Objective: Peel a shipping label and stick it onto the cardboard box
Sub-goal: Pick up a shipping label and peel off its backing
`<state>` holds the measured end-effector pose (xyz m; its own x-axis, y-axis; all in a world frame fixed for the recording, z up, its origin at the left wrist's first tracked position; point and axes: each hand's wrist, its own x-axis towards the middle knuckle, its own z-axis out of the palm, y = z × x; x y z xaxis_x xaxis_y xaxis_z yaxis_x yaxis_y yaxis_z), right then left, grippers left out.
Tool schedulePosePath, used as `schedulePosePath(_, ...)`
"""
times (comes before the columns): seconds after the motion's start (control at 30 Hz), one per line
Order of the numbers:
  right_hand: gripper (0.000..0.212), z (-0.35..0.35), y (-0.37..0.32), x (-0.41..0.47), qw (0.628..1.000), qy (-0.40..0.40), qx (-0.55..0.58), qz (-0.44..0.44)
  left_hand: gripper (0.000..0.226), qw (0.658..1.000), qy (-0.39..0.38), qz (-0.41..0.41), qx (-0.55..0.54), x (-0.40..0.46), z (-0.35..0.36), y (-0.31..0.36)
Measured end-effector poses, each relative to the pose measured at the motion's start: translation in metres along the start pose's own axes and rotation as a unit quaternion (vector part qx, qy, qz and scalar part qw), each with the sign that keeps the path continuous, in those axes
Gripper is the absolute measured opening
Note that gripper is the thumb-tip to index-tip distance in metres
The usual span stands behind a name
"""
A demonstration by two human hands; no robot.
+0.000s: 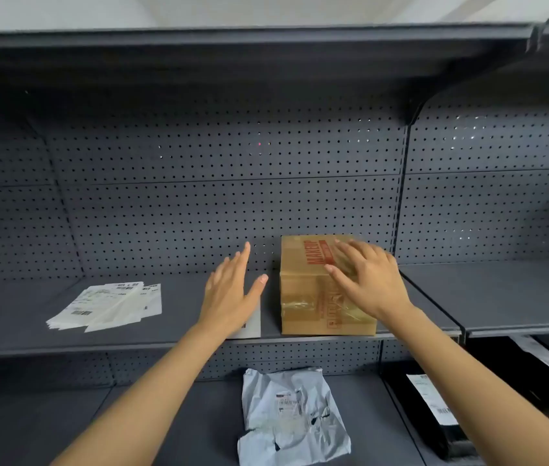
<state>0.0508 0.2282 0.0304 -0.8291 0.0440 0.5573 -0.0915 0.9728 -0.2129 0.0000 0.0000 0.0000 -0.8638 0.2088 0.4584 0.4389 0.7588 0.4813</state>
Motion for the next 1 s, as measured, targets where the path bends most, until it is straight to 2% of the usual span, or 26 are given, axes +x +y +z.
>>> schedulePosePath(0.2,0.079,0.018,0.007,0.0,0.999,0.026,-0.021,0.016,0.062,0.998,-0.024,-0.023,-0.045,-0.009,0.01,-0.022)
schedulePosePath(0.53,0.072,0.032,0.011,-0.002,0.997,0.064,-0.018,0.029,0.058,0.999,-0.054,-0.005,-0.003,-0.027,0.031,-0.073)
schedulePosePath(0.77,0.065,0.04,0.012,-0.003,0.996,0.083,-0.03,0.023,0.102,0.995,-0.067,0.014,0.066,-0.045,0.039,-0.092)
schedulePosePath(1.0,0.065,0.042,0.012,-0.002,0.995,0.088,-0.014,0.037,0.048,0.979,-0.049,0.074,0.182,-0.05,0.044,-0.1)
